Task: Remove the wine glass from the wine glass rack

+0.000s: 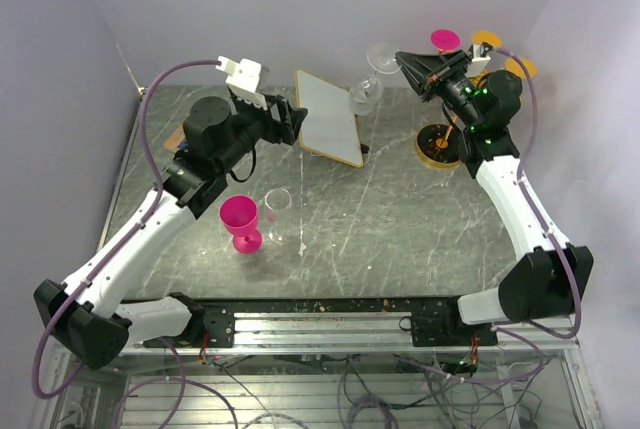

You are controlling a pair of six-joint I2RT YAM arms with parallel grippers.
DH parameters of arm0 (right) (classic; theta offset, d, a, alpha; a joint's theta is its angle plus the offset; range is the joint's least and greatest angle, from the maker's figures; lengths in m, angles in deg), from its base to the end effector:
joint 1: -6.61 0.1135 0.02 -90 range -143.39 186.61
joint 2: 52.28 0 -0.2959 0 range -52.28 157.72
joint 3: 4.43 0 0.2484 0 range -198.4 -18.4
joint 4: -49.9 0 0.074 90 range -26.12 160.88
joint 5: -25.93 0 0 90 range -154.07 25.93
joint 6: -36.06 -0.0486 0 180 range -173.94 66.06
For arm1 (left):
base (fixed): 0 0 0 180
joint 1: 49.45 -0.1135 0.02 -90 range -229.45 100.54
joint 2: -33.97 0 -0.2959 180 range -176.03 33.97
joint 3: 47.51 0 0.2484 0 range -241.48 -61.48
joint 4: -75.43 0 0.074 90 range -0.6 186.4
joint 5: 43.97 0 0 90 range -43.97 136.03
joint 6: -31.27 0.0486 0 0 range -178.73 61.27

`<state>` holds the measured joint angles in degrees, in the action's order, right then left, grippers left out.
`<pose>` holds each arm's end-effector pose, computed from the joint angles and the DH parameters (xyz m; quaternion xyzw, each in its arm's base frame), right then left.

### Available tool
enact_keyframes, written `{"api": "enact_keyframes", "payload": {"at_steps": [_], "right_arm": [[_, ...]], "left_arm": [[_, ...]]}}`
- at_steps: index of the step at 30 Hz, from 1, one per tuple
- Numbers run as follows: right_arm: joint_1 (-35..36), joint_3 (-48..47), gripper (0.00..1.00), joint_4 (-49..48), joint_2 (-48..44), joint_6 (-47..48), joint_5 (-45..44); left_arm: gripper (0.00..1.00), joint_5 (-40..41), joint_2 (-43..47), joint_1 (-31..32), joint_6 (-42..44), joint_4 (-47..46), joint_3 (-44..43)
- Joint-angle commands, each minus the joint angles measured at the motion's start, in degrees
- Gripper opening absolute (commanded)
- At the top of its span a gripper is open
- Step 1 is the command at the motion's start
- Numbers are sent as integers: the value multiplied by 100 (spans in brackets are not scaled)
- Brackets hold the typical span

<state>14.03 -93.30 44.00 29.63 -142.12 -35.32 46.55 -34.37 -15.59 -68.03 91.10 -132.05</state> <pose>0.3328 0.0669 0.4625 0.2434 0.5858 0.6650 0.3941 0.2260 -0.1511 0.4589 0.1465 0.6884 -0.2583 0.6617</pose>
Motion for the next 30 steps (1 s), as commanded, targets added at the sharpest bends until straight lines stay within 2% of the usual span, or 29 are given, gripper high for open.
{"api": "enact_keyframes", "payload": {"at_steps": [1,6,9,12,16,19,22,30], "right_arm": [[29,299,0,-1044,-536,-845,384],[41,543,0,-1837,-708,-1675,735],[69,504,0,-2224,-696,-1992,930],[84,560,0,-2622,-694,-2357,924],[206,635,0,-3390,-582,-2961,847],[361,620,0,-3804,-420,-3302,811],[540,637,0,-3943,-346,-3371,765],[713,793,0,-4194,-239,-3498,600]], "left_arm": [[82,-413,457,-164,-503,-118,-250],[83,-1189,945,-420,-2743,-926,481],[84,-1919,982,-649,-4131,-2296,1193],[84,-2691,707,-1046,-5203,-3118,1382],[95,-3151,165,-1189,-6528,-4755,1707],[97,-3406,-356,-1191,-7208,-5703,1774],[93,-3419,-715,-1190,-7680,-6544,1877],[83,-3485,-1219,-1165,-8373,-7772,2027]]}}
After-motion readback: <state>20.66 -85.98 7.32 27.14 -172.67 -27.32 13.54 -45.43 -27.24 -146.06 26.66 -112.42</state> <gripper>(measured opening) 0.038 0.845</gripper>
